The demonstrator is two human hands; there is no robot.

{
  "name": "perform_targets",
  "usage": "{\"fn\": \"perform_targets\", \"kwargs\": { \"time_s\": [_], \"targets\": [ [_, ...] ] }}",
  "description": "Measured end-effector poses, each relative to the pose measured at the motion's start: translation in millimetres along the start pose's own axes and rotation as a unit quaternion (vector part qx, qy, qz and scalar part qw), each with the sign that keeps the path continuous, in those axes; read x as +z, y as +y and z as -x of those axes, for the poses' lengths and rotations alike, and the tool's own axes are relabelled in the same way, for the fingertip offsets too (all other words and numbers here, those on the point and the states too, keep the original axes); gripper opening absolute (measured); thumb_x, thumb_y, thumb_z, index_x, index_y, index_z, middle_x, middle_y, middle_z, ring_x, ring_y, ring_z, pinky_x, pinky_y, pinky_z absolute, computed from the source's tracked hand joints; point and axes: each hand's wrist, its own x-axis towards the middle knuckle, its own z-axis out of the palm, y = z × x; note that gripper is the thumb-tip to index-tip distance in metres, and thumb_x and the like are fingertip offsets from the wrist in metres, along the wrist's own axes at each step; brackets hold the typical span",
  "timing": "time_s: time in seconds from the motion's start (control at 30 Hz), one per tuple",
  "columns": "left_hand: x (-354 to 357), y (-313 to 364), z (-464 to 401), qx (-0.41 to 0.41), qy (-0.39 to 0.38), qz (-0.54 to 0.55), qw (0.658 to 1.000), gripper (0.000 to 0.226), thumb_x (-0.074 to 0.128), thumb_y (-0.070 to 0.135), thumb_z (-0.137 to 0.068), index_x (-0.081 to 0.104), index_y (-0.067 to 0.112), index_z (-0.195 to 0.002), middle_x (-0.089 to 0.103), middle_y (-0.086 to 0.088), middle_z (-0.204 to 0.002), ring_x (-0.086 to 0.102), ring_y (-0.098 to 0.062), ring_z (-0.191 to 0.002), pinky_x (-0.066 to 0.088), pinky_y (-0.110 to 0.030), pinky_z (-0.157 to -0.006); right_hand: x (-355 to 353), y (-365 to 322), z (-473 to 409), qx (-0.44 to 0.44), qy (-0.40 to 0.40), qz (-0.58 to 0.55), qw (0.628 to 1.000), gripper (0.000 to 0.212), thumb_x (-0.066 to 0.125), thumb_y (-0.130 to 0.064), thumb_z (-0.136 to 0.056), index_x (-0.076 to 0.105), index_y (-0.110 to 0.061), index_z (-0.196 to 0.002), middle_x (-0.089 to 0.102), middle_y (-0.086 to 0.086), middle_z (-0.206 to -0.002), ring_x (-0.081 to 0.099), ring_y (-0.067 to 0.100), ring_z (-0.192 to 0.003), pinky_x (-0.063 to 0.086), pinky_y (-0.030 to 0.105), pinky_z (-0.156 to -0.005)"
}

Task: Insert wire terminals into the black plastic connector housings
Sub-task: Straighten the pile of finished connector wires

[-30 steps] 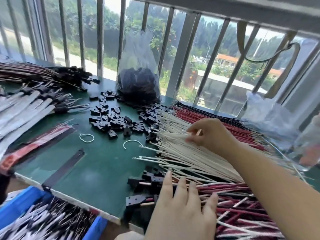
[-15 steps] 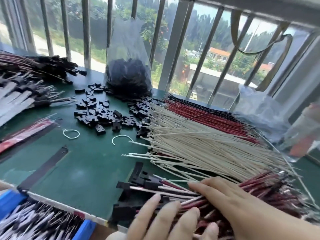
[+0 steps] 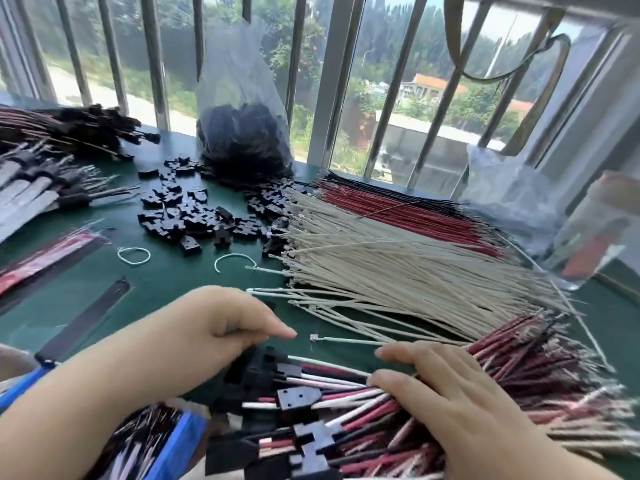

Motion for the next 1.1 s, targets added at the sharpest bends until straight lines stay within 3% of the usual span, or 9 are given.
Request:
{"fn": "perform_targets", "kwargs": {
  "time_s": [0.07,0.17,0.3,0.43,0.63,0.77,0.87,1.0,1.1],
  "targets": [
    [-7,8,-9,0.015,-0.036,0.019,0.999,0.014,0.058,0.057,-0.082,0.069,0.054,-0.090,0.068,0.029,-0.092,0.064,0.007,-0.088,0.052,-0.020,-0.081,0,2,-2,-0.012,0.024,0.008,1.000,0.061,0.060,-0.070,-0.068,0.054,-0.034,-0.117,0.052,-0.009,-0.122,0.045,0.007,-0.109,0.029,0.023,-0.093],
    [-11,15,-19,0.005,-0.073,-0.003,0.997,0.029,0.072,0.027,-0.080,0.069,0.055,-0.084,0.067,0.028,-0.084,0.064,0.004,-0.080,0.052,-0.019,-0.077,-1,0,-1,-0.017,-0.020,0.004,1.000,0.068,0.058,-0.075,-0.065,0.053,-0.031,-0.117,0.056,-0.009,-0.118,0.048,0.008,-0.107,0.032,0.026,-0.092],
    [-8,20,-23,-0.009,-0.141,-0.028,0.990,0.011,0.070,0.035,-0.079,0.067,0.046,-0.081,0.065,0.027,-0.082,0.061,0.009,-0.074,0.047,-0.007,-0.066,-3,3,-4,-0.040,-0.002,0.016,0.999,0.069,0.058,-0.075,-0.063,0.049,-0.032,-0.117,0.061,-0.016,-0.106,0.053,0.002,-0.100,0.033,0.024,-0.090],
    [-10,29,-22,-0.015,-0.209,-0.037,0.977,0.006,0.062,0.040,-0.084,0.067,0.044,-0.084,0.067,0.023,-0.086,0.062,0.006,-0.081,0.051,-0.017,-0.079,1,2,-2,-0.049,0.007,0.032,0.998,0.053,0.069,-0.047,-0.058,0.057,-0.033,-0.108,0.059,-0.019,-0.082,0.058,0.001,-0.080,0.034,0.020,-0.081],
    [10,41,-41,0.119,-0.033,-0.017,0.992,0.032,0.058,0.019,-0.089,0.068,0.050,-0.088,0.063,0.026,-0.100,0.057,0.009,-0.098,0.046,-0.016,-0.090,6,-2,0,-0.073,0.058,0.037,0.995,0.016,0.048,-0.028,-0.071,0.064,-0.031,-0.073,0.049,-0.013,-0.058,0.052,0.007,-0.053,0.046,0.019,-0.055],
    [23,41,-47,0.173,-0.189,0.123,0.959,0.051,0.048,0.009,-0.090,0.058,0.054,-0.114,0.050,0.038,-0.126,0.043,0.010,-0.125,0.031,-0.012,-0.107,1,5,-6,-0.108,0.004,0.031,0.994,0.019,0.045,-0.034,-0.067,0.063,-0.032,-0.069,0.052,-0.014,-0.054,0.052,0.005,-0.048,0.043,0.017,-0.045],
    [28,32,-55,0.146,-0.280,0.137,0.939,0.042,0.048,0.032,-0.094,0.043,0.061,-0.125,0.035,0.042,-0.136,0.030,0.016,-0.130,0.020,-0.006,-0.108,-10,10,-11,-0.104,-0.033,0.032,0.994,0.014,0.051,-0.039,-0.068,0.063,-0.037,-0.073,0.055,-0.016,-0.055,0.052,-0.001,-0.046,0.041,0.014,-0.042],
    [49,31,-67,0.158,-0.173,0.007,0.972,0.043,0.045,0.069,-0.081,0.020,0.081,-0.114,0.019,0.055,-0.131,0.029,0.019,-0.129,0.015,-0.001,-0.105,-47,25,-26,-0.024,0.014,-0.089,0.996,0.035,0.072,-0.044,-0.070,0.049,-0.035,-0.094,0.054,-0.017,-0.089,0.055,0.000,-0.072,0.039,0.017,-0.057],
    [57,39,-68,0.184,-0.032,-0.009,0.982,0.045,0.056,0.068,-0.074,0.030,0.081,-0.109,0.030,0.063,-0.113,0.040,0.020,-0.119,0.028,0.001,-0.099,-82,40,-36,0.001,0.073,-0.251,0.965,0.016,0.068,-0.027,-0.073,0.054,-0.022,-0.078,0.054,-0.013,-0.066,0.051,0.001,-0.059,0.042,0.023,-0.055]
  ]
}}
